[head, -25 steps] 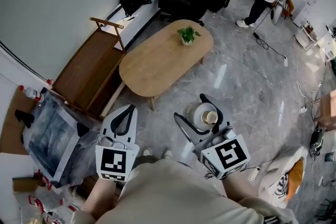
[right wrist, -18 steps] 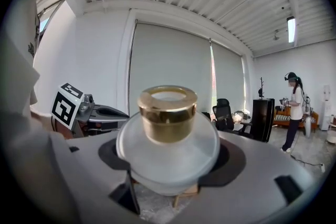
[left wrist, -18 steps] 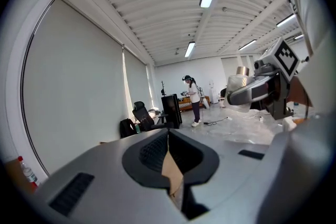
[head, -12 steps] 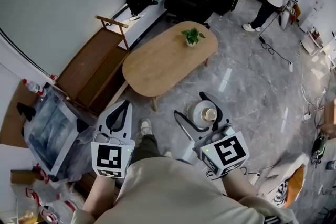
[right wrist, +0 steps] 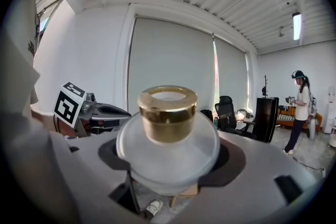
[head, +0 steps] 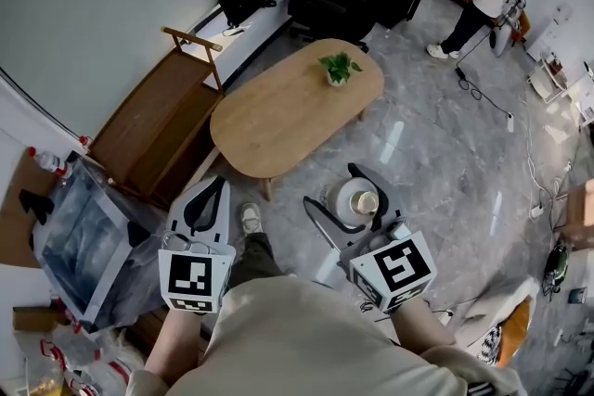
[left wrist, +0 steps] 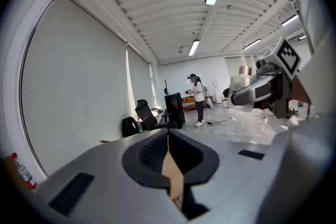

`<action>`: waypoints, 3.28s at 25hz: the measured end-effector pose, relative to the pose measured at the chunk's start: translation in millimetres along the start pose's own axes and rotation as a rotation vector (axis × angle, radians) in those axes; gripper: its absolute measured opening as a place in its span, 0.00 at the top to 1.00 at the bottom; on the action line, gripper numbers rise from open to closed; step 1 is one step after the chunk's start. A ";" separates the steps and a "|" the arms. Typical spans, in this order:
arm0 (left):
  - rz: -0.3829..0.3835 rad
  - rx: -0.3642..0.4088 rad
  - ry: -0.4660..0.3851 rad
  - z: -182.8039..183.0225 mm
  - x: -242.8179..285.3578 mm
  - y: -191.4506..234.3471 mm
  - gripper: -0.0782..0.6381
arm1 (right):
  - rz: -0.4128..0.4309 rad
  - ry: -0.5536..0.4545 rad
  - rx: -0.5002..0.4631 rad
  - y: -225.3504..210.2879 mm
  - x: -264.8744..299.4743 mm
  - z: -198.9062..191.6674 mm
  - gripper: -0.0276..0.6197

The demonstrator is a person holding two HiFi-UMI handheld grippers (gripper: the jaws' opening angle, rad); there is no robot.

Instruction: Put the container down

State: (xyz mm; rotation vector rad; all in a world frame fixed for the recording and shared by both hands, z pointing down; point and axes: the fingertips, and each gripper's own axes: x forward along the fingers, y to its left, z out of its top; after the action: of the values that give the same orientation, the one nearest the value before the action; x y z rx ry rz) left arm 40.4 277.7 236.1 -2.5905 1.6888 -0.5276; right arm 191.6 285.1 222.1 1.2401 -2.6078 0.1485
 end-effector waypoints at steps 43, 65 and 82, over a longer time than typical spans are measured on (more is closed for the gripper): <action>-0.074 -0.038 0.096 -18.7 288.8 301.9 0.88 | -0.009 0.126 0.029 -107.2 407.4 78.9 0.44; 0.011 -0.069 0.078 -37.6 396.8 319.6 0.88 | 0.065 0.179 0.023 -194.0 524.7 22.5 0.44; -0.030 -0.137 0.115 -144.3 490.7 318.6 0.88 | 0.023 0.216 -0.014 -232.3 667.0 -78.1 0.44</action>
State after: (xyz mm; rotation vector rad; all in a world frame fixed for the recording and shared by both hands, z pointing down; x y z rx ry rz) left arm -104.6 -267.3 448.5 -2.7341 1.7830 -0.5935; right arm -19.2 -346.0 471.7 1.1230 -2.4341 0.2533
